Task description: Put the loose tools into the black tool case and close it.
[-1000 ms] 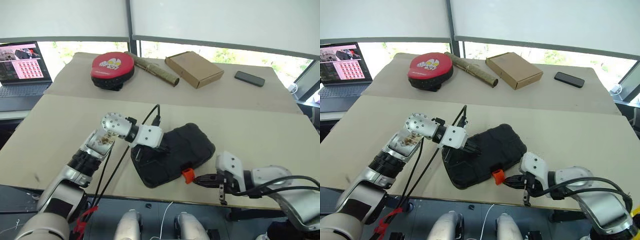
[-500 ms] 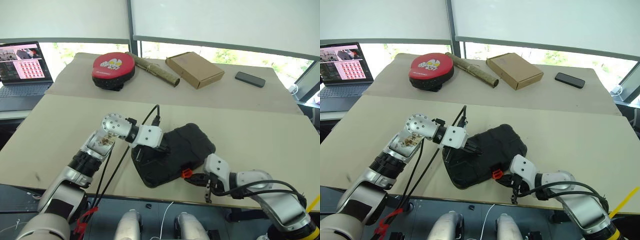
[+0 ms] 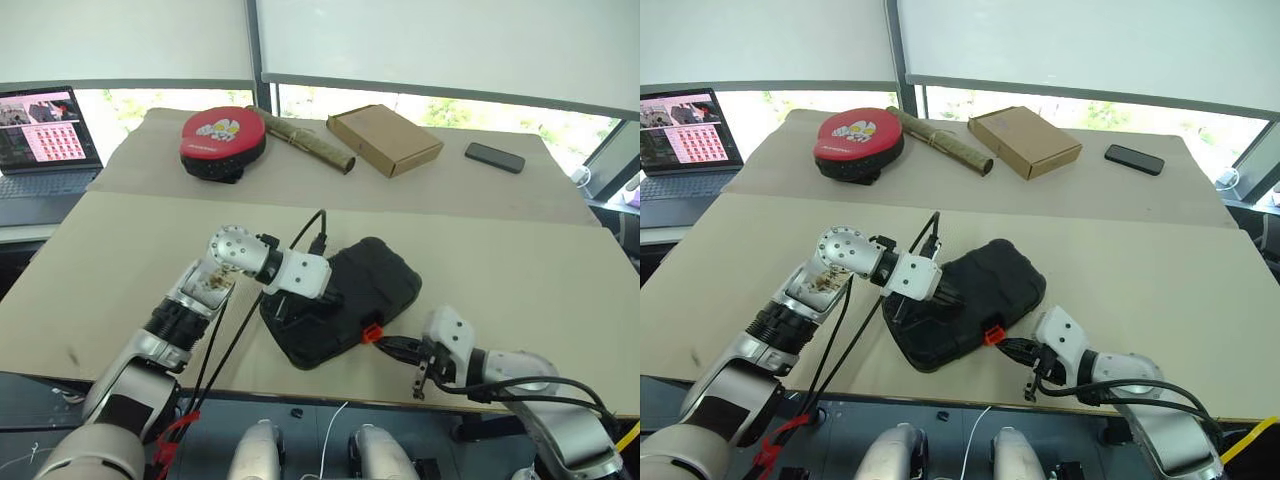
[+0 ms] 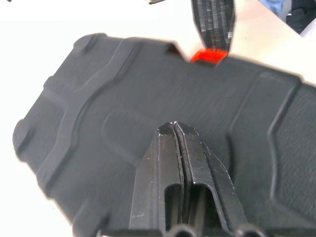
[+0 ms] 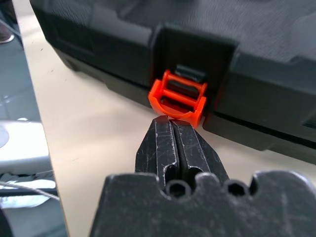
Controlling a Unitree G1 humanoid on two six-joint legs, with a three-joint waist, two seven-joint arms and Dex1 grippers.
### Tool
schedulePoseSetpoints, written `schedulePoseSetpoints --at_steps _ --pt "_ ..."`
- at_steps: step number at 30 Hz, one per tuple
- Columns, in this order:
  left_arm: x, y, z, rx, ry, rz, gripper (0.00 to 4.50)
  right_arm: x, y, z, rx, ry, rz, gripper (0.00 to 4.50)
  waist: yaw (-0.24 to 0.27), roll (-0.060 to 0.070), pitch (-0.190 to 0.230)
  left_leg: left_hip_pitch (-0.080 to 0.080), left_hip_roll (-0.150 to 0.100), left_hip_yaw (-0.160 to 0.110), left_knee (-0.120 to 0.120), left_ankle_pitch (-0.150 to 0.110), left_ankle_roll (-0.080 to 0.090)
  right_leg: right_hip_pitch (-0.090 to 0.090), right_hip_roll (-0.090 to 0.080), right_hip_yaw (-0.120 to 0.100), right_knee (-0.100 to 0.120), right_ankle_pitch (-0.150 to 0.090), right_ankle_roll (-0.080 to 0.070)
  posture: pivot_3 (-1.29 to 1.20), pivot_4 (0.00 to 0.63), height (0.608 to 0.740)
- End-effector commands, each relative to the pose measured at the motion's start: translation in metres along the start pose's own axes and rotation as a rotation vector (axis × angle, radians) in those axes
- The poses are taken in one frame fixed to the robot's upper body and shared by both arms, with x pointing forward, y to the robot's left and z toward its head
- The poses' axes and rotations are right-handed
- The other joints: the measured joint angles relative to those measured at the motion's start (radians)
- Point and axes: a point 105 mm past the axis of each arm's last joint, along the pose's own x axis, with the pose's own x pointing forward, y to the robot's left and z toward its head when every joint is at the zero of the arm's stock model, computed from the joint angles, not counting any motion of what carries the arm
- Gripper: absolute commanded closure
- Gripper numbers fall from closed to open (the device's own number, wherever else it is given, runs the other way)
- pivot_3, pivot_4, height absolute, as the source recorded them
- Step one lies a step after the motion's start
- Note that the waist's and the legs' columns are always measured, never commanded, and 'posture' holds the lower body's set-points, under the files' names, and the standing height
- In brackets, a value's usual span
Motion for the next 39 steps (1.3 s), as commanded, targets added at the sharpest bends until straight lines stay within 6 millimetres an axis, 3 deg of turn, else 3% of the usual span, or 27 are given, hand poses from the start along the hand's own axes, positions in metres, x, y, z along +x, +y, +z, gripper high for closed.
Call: schedulePoseSetpoints --at_steps 1,8,15,19,24,26,32,39 --pt "0.015 -0.023 -0.019 -0.055 0.062 -0.105 4.41 -0.009 0.009 0.011 -0.048 -0.019 0.035 4.5 0.0 0.003 -0.004 0.0 0.0 0.0 0.0 0.0 0.0 0.0 0.0 0.0 0.0 0.0 0.0 0.0 0.15 0.74" --pt "0.014 -0.021 -0.018 -0.045 0.066 -0.104 4.41 -0.01 0.02 -0.02 -0.007 0.104 0.084 4.5 0.004 0.003 -0.007 0.001 0.0 0.0 -0.001 0.0 0.0 0.001 0.0 0.0 -0.001 -0.001 0.0 0.0 0.15 0.74" --pt "0.012 -0.019 -0.018 -0.041 0.072 -0.105 4.41 0.012 0.005 -0.025 -0.008 0.082 0.015 4.5 0.004 0.003 -0.008 0.001 0.0 0.0 -0.001 0.0 0.0 0.0 0.0 0.0 -0.001 -0.001 -0.001 0.0 0.15 0.74" --pt "0.013 -0.02 -0.018 -0.04 0.077 -0.118 4.41 0.029 0.0 -0.021 -0.027 0.05 0.001 4.5 0.003 0.003 -0.008 0.0 0.0 0.0 -0.001 0.0 0.0 0.0 0.0 0.0 -0.001 -0.001 -0.001 0.0 0.15 0.74" --pt "0.015 -0.022 -0.019 -0.039 0.079 -0.126 4.41 0.034 -0.006 -0.016 -0.083 0.024 -0.028 4.5 -0.002 0.002 -0.009 0.001 0.0 0.0 -0.001 0.0 0.0 0.0 0.0 0.0 -0.001 -0.001 -0.001 0.0 0.15 0.74" --pt "0.016 -0.022 -0.019 -0.039 0.078 -0.127 4.41 0.033 -0.008 -0.013 -0.1 0.004 -0.043 4.5 -0.006 0.002 -0.009 0.002 0.001 0.0 -0.001 0.0 0.0 0.001 0.001 0.0 -0.001 -0.002 -0.001 0.0 0.15 0.74" --pt "0.019 -0.026 -0.021 -0.027 0.084 -0.142 4.41 0.015 -0.006 0.026 -0.126 -0.176 -0.076 4.5 -0.01 0.002 -0.009 0.0 0.0 0.0 -0.001 0.0 0.0 0.0 0.0 0.001 0.0 -0.001 -0.001 0.0 0.15 0.74" --pt "0.021 -0.029 -0.024 -0.021 0.088 -0.15 4.41 0.011 -0.004 0.028 -0.127 -0.174 -0.069 4.5 -0.014 0.002 -0.009 0.001 0.001 0.0 -0.001 0.0 0.0 0.0 0.001 0.001 0.0 -0.002 -0.001 0.0 0.15 0.74"
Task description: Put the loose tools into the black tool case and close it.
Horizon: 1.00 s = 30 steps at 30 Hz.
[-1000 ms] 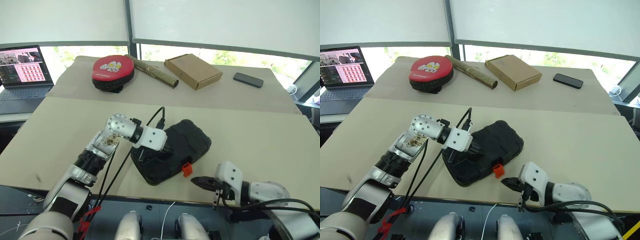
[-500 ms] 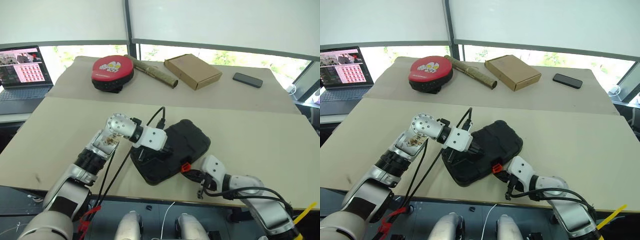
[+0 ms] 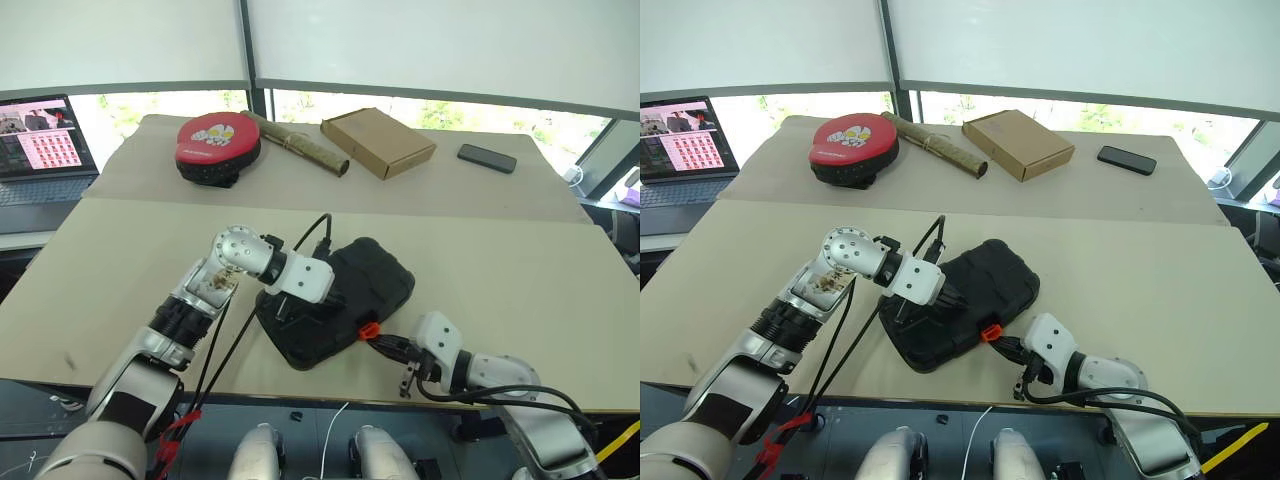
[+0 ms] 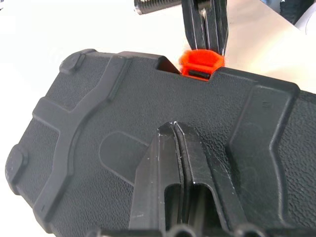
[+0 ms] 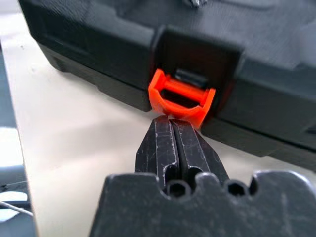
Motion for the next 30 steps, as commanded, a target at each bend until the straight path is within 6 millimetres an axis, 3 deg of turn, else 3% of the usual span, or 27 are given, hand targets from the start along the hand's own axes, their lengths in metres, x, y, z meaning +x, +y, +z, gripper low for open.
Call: schedulePoseSetpoints --at_steps 1,9,14,16,17,18,21,22,24,27,29,30 --pt "0.02 -0.029 -0.02 -0.064 0.06 -0.132 4.41 -0.006 -0.007 0.041 -0.099 -0.146 -0.032 4.5 0.0 0.0 0.0 0.0 0.0 0.0 0.0 0.0 0.0 0.0 0.0 0.0 0.0 0.0 0.0 0.0 0.15 0.74" --pt "0.02 -0.03 -0.022 -0.066 0.066 -0.129 4.41 -0.007 -0.006 0.048 -0.099 -0.145 0.0 4.5 -0.002 0.001 -0.001 0.001 0.0 0.0 -0.001 0.0 0.0 0.0 0.0 0.0 0.0 0.0 0.0 0.0 0.15 0.74" --pt "0.013 -0.029 -0.027 -0.121 0.074 -0.084 4.41 -0.014 -0.007 0.043 -0.113 -0.086 0.034 4.5 0.002 0.001 -0.003 0.001 0.0 0.0 -0.001 0.0 0.0 0.0 0.0 0.001 -0.001 0.0 0.0 0.0 0.15 0.74" --pt "-0.005 -0.026 -0.029 -0.231 0.051 -0.032 4.41 -0.027 -0.011 0.044 -0.09 -0.051 0.051 4.5 0.001 0.001 -0.003 0.001 0.0 0.0 -0.003 0.0 0.0 0.0 0.0 0.001 -0.001 0.0 -0.001 0.0 0.15 0.74" --pt "-0.013 -0.026 -0.029 -0.281 0.035 -0.009 3.9 -0.034 -0.014 0.045 -0.074 -0.039 0.057 4.5 -0.002 0.001 -0.003 0.001 0.0 0.001 -0.003 0.0 0.0 0.0 0.0 0.001 -0.001 0.0 -0.001 0.0 0.15 0.74" --pt "-0.022 -0.024 -0.028 -0.336 0.017 0.019 3.82 -0.041 -0.017 0.047 -0.064 -0.03 0.059 4.5 -0.007 0.001 -0.003 0.001 0.0 0.001 -0.003 0.0 0.0 -0.001 0.0 0.001 -0.001 0.0 -0.001 0.0 0.15 0.74" --pt "-0.079 -0.025 -0.025 -0.562 -0.035 0.142 2.77 -0.077 -0.035 0.058 -0.025 0.011 0.091 3.8 -0.022 0.003 -0.001 0.001 0.001 0.001 -0.006 0.0 0.0 -0.002 0.001 0.002 0.0 -0.001 -0.001 0.0 0.15 0.74" --pt "-0.097 -0.03 -0.022 -0.622 -0.05 0.171 2.39 -0.089 -0.039 0.062 -0.003 0.026 0.108 3.38 -0.026 0.003 0.0 0.001 0.001 0.0 -0.006 0.0 0.0 -0.002 0.001 0.003 0.0 -0.001 -0.001 0.0 0.15 0.74" --pt "-0.121 -0.039 -0.016 -0.706 -0.064 0.201 1.8 -0.104 -0.043 0.067 0.038 0.042 0.135 2.78 -0.032 0.002 0.003 0.002 0.002 -0.001 -0.009 0.0 0.0 -0.003 0.002 0.003 0.0 -0.002 -0.002 0.0 0.15 0.74" --pt "-0.157 -0.058 -0.007 -0.816 -0.045 0.241 0.53 -0.127 -0.049 0.072 0.091 0.075 0.175 1.62 -0.019 -0.002 0.008 0.002 0.003 -0.002 -0.011 0.0 0.0 -0.003 0.002 -0.001 -0.001 -0.004 -0.004 0.0 0.15 0.74" --pt "-0.185 -0.072 -0.001 -0.88 -0.008 0.288 0.0 -0.141 -0.053 0.078 0.122 0.086 0.192 0.99 -0.011 -0.003 0.011 0.0 0.001 -0.001 -0.011 0.0 0.0 -0.005 -0.001 -0.001 -0.001 -0.004 -0.004 0.0 0.15 0.74" --pt "-0.195 -0.077 0.001 -0.909 0.002 0.316 0.0 -0.145 -0.055 0.08 0.129 0.085 0.196 0.57 -0.007 -0.004 0.012 0.0 0.001 -0.001 -0.011 -0.001 -0.001 -0.005 -0.002 -0.001 -0.001 -0.005 -0.004 0.0 0.15 0.74"
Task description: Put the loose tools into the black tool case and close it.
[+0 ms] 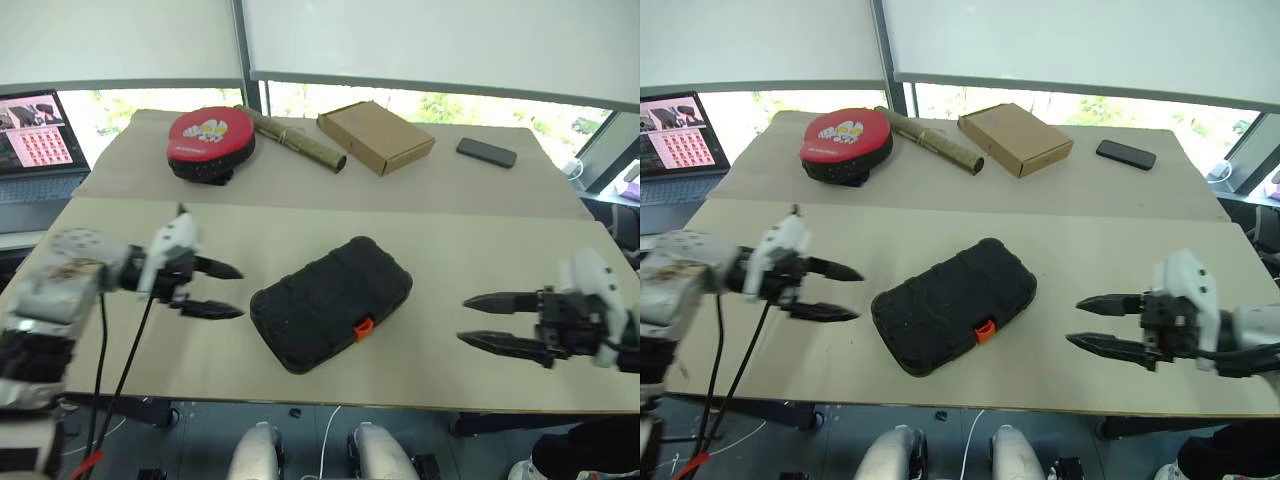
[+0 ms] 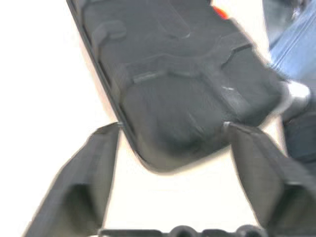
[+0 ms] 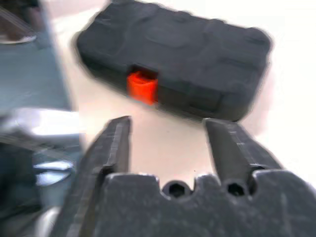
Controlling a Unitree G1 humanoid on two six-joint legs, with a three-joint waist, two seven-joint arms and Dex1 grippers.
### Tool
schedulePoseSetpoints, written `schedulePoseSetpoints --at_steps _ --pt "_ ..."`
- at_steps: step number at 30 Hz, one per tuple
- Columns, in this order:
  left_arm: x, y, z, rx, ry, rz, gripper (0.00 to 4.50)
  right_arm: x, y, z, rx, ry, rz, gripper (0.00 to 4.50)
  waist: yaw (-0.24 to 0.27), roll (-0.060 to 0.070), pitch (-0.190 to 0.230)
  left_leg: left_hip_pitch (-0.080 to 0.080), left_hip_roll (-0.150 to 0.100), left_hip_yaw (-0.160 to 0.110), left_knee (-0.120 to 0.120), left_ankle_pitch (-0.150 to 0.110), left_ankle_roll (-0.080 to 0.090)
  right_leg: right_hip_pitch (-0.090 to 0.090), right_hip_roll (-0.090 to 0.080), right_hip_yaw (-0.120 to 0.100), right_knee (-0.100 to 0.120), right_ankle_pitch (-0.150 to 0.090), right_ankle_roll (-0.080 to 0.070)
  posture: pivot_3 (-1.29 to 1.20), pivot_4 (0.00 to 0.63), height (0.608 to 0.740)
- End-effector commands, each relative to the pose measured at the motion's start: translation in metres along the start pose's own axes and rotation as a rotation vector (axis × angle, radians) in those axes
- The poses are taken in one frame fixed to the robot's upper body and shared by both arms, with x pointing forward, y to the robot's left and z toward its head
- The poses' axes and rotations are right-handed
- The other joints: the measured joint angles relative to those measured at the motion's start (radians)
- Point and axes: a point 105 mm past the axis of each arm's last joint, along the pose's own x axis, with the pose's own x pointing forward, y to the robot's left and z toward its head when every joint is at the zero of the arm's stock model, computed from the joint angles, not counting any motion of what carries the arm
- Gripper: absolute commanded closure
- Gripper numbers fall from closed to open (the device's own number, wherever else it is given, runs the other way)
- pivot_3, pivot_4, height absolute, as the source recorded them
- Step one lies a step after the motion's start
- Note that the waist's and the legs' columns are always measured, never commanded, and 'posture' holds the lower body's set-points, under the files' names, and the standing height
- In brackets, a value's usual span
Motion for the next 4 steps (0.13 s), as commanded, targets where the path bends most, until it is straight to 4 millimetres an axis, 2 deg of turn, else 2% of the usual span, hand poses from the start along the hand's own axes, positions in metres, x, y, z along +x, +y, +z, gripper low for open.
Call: schedulePoseSetpoints --at_steps 1,2,4 --pt "-0.0409 -0.0108 0.0125 -0.031 -0.039 0.083 0.0 -0.0219 -0.0008 0.0141 0.012 -0.032 0.019 0.29 0.007 -0.002 0.002 0.0 0.0 0.0 0.0 0.0 0.0 0.0 -0.001 0.0 0.0 0.0 0.0 0.0 0.15 0.74" --pt "-0.0432 -0.012 0.0112 -0.036 -0.038 0.098 0.0 -0.0229 -0.0018 0.0138 0.009 -0.032 0.017 0.02 0.008 -0.002 0.002 0.0 0.0 0.0 0.0 0.0 0.0 0.0 -0.002 0.0 0.0 0.0 0.001 0.0 0.15 0.74" --pt "-0.0439 -0.0145 0.0061 -0.009 -0.029 0.124 0.0 -0.0213 -0.0031 0.011 -0.002 -0.024 0.014 0.02 0.012 -0.002 0.002 0.0 -0.001 0.0 0.0 0.0 0.0 0.0 -0.003 0.0 -0.001 -0.001 0.001 0.0 0.15 0.74"
